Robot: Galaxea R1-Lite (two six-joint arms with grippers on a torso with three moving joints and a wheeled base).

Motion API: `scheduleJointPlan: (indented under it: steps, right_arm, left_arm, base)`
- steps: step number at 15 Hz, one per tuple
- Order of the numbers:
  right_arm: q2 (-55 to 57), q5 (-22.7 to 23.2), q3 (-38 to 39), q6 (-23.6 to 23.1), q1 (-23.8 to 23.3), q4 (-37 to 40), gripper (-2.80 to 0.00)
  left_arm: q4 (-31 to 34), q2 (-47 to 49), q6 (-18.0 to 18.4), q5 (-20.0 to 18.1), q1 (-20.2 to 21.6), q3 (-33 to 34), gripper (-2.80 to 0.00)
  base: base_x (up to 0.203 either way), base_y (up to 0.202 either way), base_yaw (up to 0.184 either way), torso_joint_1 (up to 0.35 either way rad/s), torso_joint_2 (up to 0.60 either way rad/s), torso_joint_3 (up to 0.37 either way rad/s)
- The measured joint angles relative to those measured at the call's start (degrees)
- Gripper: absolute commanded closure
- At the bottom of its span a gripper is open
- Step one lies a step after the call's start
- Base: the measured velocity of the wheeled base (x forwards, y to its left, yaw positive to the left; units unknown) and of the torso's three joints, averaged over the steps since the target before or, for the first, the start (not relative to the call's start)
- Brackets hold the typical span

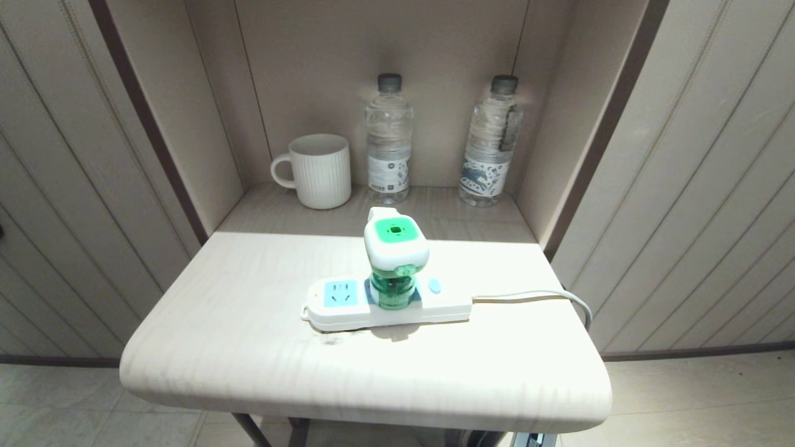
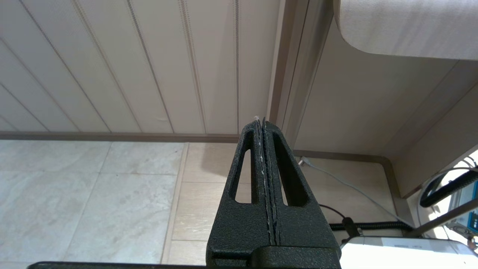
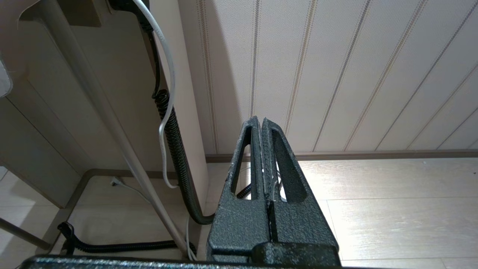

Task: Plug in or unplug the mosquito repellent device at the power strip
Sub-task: Pick up the mosquito repellent liquid

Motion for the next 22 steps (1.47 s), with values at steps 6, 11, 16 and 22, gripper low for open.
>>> scheduleJointPlan:
  steps: [6, 11, 16, 22]
  right_arm:
    - [0.01, 0.0, -0.02, 0.03, -0.02, 0.0, 0.0]
    - [0.01, 0.01, -0.02, 0.06, -0.02, 0.0, 0.0]
    - [0.0, 0.01, 0.0, -0.09, -0.09, -0.06, 0.0]
    - [0.0, 0.0, -0.02, -0.13, -0.13, -0.09, 0.0]
  left_arm:
    - [0.0, 0.02, -0.05, -0.02, -0.02, 0.0, 0.0]
    - [0.01, 0.02, -0.09, -0.01, -0.02, 0.0, 0.0]
    - [0.08, 0.02, -0.07, -0.09, 0.0, -0.02, 0.0]
    - [0.18, 0.02, -0.09, -0.09, 0.02, -0.11, 0.0]
  base:
    - [0.0, 0.0, 0.0, 0.0, 0.0, 0.0]
    - [0.0, 0.0, 0.0, 0.0, 0.0, 0.0]
    - [0.0, 0.0, 0.0, 0.0, 0.0, 0.0]
    - [0.0, 0.0, 0.0, 0.0, 0.0, 0.0]
